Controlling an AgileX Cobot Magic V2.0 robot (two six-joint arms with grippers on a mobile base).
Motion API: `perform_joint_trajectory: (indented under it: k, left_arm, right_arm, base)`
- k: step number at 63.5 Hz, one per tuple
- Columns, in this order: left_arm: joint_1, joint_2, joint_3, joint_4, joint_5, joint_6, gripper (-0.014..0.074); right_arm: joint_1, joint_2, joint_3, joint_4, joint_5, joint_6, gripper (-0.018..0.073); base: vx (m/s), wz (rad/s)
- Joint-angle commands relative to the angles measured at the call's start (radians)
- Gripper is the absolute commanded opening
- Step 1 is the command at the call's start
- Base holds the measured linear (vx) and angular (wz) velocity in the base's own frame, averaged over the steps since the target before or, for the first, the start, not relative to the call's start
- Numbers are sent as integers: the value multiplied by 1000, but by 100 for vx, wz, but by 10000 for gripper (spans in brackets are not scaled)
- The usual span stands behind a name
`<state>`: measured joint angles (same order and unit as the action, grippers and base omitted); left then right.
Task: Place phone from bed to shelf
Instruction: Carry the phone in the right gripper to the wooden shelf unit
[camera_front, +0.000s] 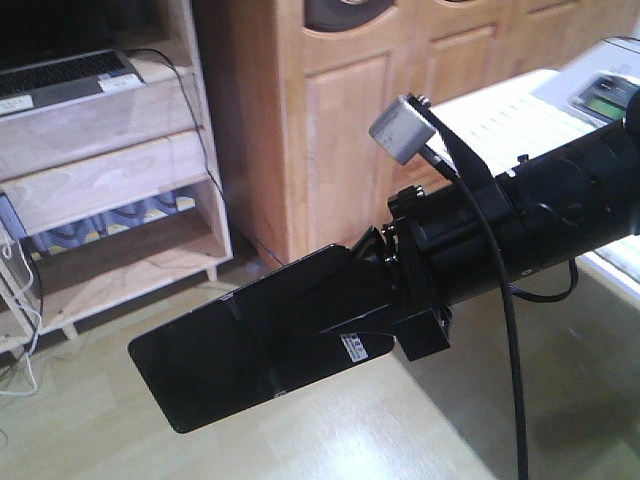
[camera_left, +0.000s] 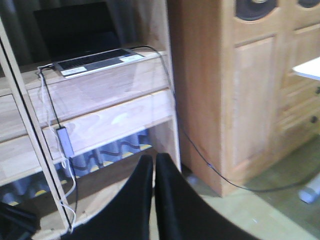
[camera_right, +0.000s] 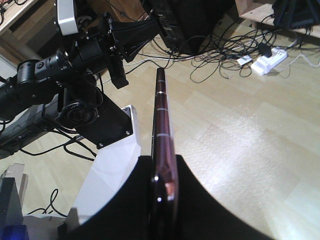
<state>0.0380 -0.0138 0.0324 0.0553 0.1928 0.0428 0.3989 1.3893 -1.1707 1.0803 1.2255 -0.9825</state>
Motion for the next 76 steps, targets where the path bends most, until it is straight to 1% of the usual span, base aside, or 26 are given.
perform_joint_trajectory:
  k: [1,43,76]
  left_arm:
    - [0,-11,-26,-5,-71,-4,1]
    - [0,-11,-26,-5,-71,-4,1]
    - [0,-11,-26,-5,-71,-4,1]
  right_arm:
    - [0,-35,-26,87,64,-8,-1]
    - [0,-35,-26,87,64,-8,-1]
    - [0,-35,-26,87,64,-8,-1]
  base:
    - [52,29]
    - [49,26]
    - [40,46]
